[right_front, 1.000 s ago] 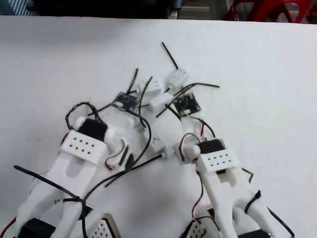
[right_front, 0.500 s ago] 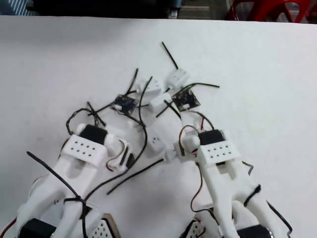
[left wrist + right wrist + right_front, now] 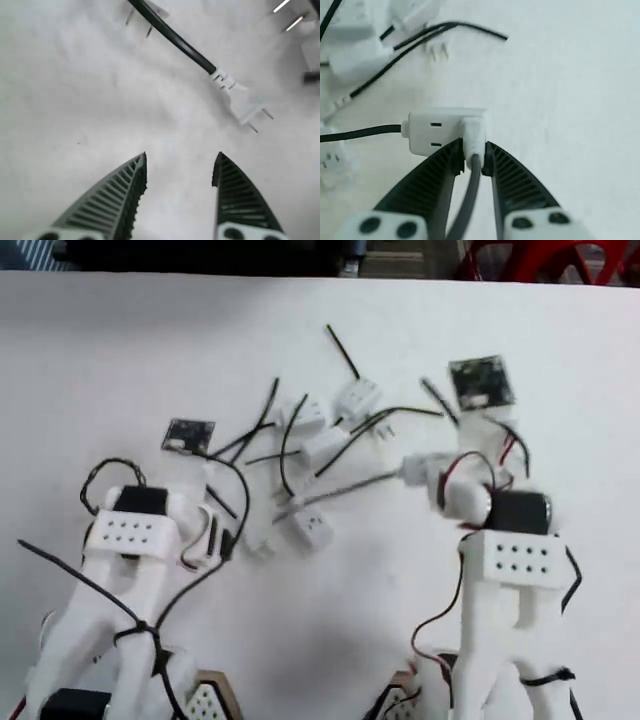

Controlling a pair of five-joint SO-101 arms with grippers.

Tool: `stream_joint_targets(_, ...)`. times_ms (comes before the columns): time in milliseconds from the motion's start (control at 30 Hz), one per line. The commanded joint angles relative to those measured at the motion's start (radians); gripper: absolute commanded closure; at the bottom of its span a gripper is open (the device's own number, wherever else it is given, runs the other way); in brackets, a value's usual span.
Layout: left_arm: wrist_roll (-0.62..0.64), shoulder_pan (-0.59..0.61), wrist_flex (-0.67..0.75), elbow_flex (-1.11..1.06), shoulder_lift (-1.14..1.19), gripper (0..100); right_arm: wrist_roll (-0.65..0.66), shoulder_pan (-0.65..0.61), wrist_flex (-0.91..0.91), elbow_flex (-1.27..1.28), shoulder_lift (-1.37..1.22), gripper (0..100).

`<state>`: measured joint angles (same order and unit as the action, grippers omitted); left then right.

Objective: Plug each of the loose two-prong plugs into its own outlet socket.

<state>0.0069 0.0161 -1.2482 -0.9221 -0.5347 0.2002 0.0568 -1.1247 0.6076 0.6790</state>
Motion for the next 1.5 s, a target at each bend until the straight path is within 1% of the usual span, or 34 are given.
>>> stream_joint_targets(0, -0.008, 0.013, 0.015, 0.049, -0.045, 78, -0.126, 0.025, 0.122, -0.086, -0.038, 98.1)
stream_joint_targets(200, -0.009, 0.013, 0.015, 0.046, -0.045, 78, -0.336, 0.024, 0.354, -0.157, -0.193, 98.1)
stream_joint_targets(267, -0.009, 0.013, 0.015, 0.046, -0.045, 78, -0.379, 0.024, 0.435, -0.186, -0.277, 98.1)
stream_joint_targets(400, -0.009, 0.010, 0.015, 0.044, -0.045, 78, -0.425, 0.024, 0.575, -0.269, -0.484, 98.1)
stream_joint_targets(500, -0.009, 0.010, 0.015, 0.043, -0.045, 78, -0.456, 0.024, 0.618, -0.365, -0.645, 98.1)
stream_joint_targets(633, -0.009, 0.010, 0.015, 0.043, -0.045, 78, -0.486, 0.024, 0.613, -0.523, -0.829, 98.1)
stream_joint_targets(733, -0.009, 0.008, 0.015, 0.043, -0.042, 78, -0.486, 0.024, 0.611, -0.615, -0.938, 98.1)
stream_joint_targets(867, -0.009, 0.008, 0.015, 0.043, -0.042, 78, -0.486, 0.015, 0.538, -0.718, -1.043, 97.6)
stream_joint_targets(1033, -0.009, 0.008, 0.015, 0.043, -0.042, 78, -0.486, -0.016, 0.361, -0.838, -1.099, 85.3)
stream_joint_targets(1067, -0.009, 0.008, 0.015, 0.043, -0.042, 78, -0.486, -0.022, 0.337, -0.859, -1.102, 84.2)
stream_joint_targets(1200, -0.009, 0.008, 0.015, 0.043, -0.042, 78, -0.485, -0.033, 0.266, -0.919, -1.096, 85.9)
stream_joint_targets(1467, -0.009, 0.013, 0.015, 0.041, -0.042, 78, -0.483, -0.053, 0.024, -1.000, -0.958, 87.2)
